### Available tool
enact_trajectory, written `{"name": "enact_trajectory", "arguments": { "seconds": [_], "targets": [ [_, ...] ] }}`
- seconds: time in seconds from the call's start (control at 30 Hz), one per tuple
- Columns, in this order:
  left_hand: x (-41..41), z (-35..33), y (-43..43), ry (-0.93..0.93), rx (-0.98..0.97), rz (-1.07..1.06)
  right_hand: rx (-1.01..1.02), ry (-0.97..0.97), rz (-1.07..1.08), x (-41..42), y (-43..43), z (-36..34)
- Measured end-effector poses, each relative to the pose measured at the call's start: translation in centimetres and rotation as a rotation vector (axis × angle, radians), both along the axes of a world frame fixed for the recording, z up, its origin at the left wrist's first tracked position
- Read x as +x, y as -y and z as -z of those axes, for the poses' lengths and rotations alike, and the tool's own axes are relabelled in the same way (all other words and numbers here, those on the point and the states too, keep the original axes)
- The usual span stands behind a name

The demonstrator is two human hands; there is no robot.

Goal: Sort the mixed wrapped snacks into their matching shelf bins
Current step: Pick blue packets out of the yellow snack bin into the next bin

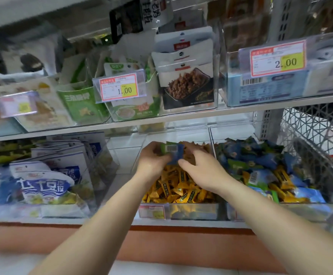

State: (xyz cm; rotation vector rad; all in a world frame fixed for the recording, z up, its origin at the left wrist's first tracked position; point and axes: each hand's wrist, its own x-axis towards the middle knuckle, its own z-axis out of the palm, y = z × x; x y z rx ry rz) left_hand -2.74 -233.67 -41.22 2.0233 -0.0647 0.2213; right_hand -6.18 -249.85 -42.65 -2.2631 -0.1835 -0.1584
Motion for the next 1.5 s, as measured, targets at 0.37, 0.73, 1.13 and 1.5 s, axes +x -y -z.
{"name": "enact_trajectory", "arguments": {
  "seconds": [0.37,0.73,1.13,1.5],
  "targets": [
    [-4.4,-0.3,-0.8,0.058,-0.094,0.375,0.332,0.112,-0.016,-2.6,3.4,-1.8],
    [-0.7,1.3,-12.0,0.085,0.613,-0.065,-0.782,-0.003,0.511,-1.2,9.0,0.2],
    [-0.4,3.5,-12.3,0.038,0.443,0.105,-0.347,-0.054,-0.107,11.0,-6.5,-0.2],
    [0.1,4.0,-13.1,0.024,0.374,0.154,-0.508,-0.285,-0.125,19.2,-8.9,4.1]
  ]
}}
